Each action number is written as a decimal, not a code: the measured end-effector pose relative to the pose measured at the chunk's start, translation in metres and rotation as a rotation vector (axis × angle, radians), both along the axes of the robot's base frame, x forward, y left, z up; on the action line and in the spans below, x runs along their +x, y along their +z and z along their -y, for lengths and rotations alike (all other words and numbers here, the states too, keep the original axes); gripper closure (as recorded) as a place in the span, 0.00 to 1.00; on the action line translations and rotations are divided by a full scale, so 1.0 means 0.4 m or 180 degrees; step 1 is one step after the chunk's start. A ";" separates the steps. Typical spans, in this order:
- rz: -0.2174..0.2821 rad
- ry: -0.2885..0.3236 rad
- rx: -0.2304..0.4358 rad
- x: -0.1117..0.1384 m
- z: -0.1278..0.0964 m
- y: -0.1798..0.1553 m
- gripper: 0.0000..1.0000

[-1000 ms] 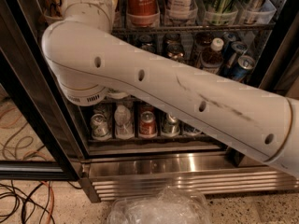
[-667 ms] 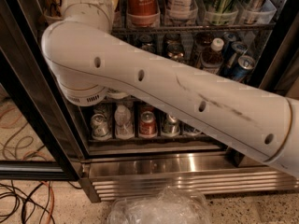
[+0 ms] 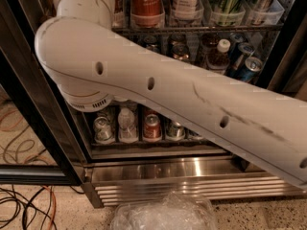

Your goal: Pick coke can from top shelf of fridge

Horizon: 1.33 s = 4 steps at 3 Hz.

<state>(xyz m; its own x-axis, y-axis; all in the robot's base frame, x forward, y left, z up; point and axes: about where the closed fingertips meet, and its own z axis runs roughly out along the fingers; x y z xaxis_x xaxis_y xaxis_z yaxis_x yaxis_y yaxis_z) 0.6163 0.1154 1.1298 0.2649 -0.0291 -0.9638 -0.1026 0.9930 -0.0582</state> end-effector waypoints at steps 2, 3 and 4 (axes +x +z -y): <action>-0.0219 0.0444 -0.0161 -0.151 -0.033 0.038 1.00; -0.0578 0.0708 -0.0165 -0.192 -0.013 -0.052 1.00; -0.0878 0.0892 -0.0053 -0.201 0.066 -0.146 1.00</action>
Offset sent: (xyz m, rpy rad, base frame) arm -0.0905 0.0111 -0.0133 -0.0613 0.2500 0.2744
